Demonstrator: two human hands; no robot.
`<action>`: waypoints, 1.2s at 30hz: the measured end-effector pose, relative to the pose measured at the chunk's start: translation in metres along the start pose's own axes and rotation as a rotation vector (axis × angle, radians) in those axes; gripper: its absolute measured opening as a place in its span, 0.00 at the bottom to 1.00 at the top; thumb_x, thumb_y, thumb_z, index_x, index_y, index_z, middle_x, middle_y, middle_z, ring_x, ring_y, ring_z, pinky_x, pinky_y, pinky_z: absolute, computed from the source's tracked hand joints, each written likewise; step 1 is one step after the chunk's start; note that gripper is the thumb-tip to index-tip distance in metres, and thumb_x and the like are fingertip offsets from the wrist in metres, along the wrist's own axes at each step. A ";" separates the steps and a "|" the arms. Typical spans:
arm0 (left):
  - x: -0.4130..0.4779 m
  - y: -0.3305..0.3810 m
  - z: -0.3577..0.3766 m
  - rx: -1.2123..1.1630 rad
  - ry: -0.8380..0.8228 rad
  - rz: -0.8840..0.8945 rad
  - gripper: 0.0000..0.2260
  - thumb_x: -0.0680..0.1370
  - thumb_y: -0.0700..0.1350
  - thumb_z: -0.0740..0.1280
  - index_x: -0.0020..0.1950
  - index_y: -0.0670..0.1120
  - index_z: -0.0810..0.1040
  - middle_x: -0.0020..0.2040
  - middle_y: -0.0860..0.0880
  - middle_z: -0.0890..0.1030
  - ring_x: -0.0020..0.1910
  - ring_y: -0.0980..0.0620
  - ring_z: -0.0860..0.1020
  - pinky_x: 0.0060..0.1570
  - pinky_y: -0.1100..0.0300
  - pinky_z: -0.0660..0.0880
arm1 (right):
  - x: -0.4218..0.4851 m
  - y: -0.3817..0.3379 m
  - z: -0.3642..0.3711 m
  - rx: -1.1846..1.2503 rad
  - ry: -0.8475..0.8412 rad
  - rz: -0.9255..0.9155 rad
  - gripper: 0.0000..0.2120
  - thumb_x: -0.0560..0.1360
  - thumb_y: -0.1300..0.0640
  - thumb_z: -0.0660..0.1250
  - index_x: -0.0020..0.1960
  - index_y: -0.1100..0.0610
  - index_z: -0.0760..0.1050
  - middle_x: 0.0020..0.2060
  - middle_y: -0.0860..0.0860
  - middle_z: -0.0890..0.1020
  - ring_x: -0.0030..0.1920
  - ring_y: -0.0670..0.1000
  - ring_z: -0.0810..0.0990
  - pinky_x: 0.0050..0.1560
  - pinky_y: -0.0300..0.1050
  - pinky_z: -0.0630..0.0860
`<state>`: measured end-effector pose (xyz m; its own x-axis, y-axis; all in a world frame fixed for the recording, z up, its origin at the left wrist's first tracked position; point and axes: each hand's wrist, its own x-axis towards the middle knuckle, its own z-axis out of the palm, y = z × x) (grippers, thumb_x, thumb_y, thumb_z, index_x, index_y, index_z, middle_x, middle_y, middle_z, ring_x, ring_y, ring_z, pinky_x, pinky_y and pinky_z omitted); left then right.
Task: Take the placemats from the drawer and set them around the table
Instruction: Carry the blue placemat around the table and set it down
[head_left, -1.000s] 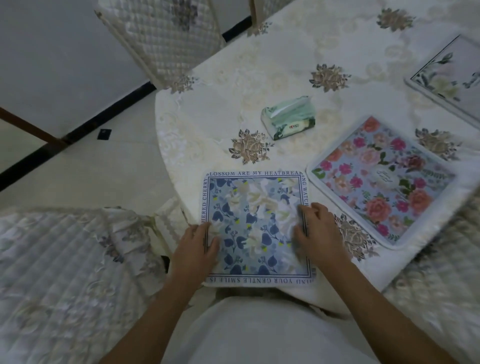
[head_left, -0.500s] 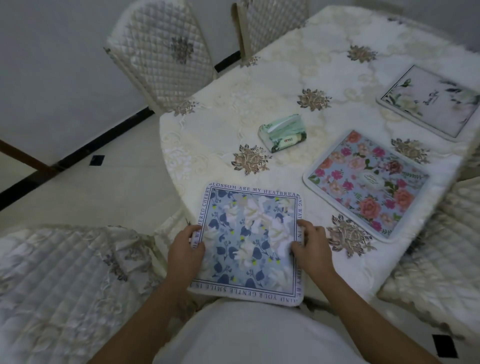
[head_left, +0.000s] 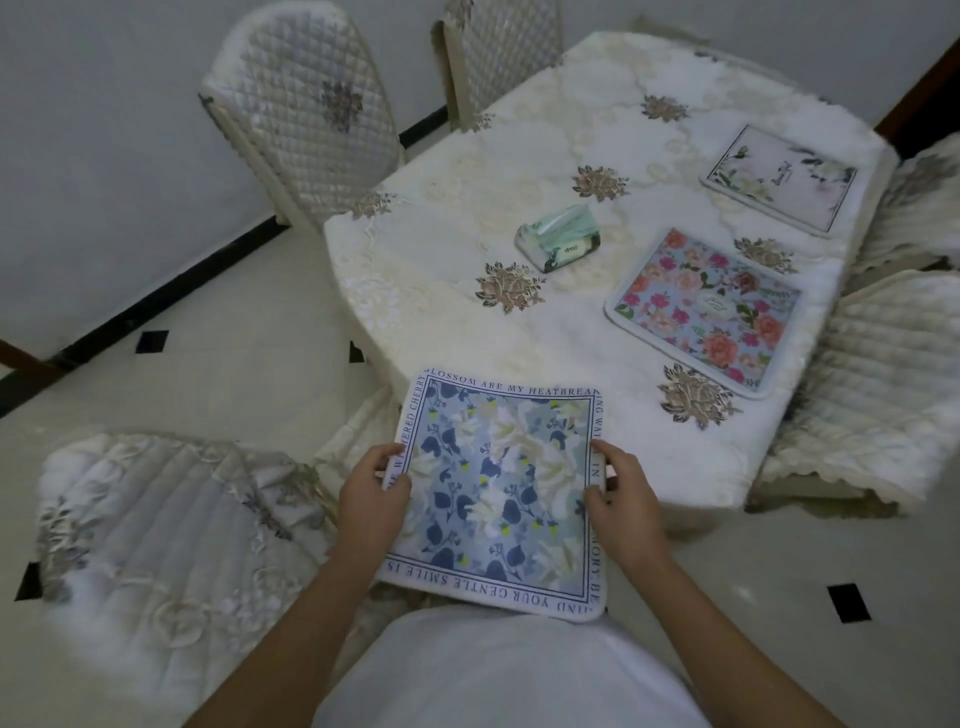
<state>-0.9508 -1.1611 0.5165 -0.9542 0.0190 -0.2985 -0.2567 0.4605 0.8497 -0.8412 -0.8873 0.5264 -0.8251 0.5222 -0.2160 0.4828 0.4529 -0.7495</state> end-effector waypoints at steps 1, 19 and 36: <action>-0.002 0.001 -0.005 -0.024 0.018 0.006 0.15 0.77 0.36 0.67 0.59 0.53 0.79 0.49 0.52 0.81 0.42 0.51 0.80 0.42 0.52 0.80 | -0.002 -0.007 -0.001 -0.014 0.008 -0.036 0.24 0.77 0.63 0.62 0.71 0.49 0.67 0.60 0.44 0.72 0.46 0.42 0.77 0.47 0.42 0.75; -0.164 0.014 -0.185 -0.214 0.735 -0.026 0.14 0.78 0.36 0.69 0.58 0.52 0.81 0.53 0.52 0.83 0.45 0.52 0.85 0.42 0.53 0.84 | -0.059 -0.162 0.065 0.384 -0.607 -0.368 0.23 0.77 0.65 0.65 0.66 0.44 0.72 0.58 0.46 0.80 0.50 0.46 0.83 0.46 0.47 0.83; -0.435 -0.156 -0.333 -0.377 1.264 -0.197 0.16 0.77 0.34 0.69 0.57 0.54 0.81 0.49 0.63 0.82 0.41 0.67 0.81 0.37 0.74 0.75 | -0.320 -0.261 0.235 0.259 -1.093 -0.718 0.27 0.76 0.70 0.62 0.67 0.43 0.72 0.60 0.40 0.78 0.50 0.43 0.81 0.44 0.37 0.79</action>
<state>-0.5474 -1.5368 0.6587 -0.3300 -0.9440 0.0017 -0.2371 0.0846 0.9678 -0.7721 -1.3422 0.6443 -0.7401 -0.6721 -0.0218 -0.1241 0.1684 -0.9779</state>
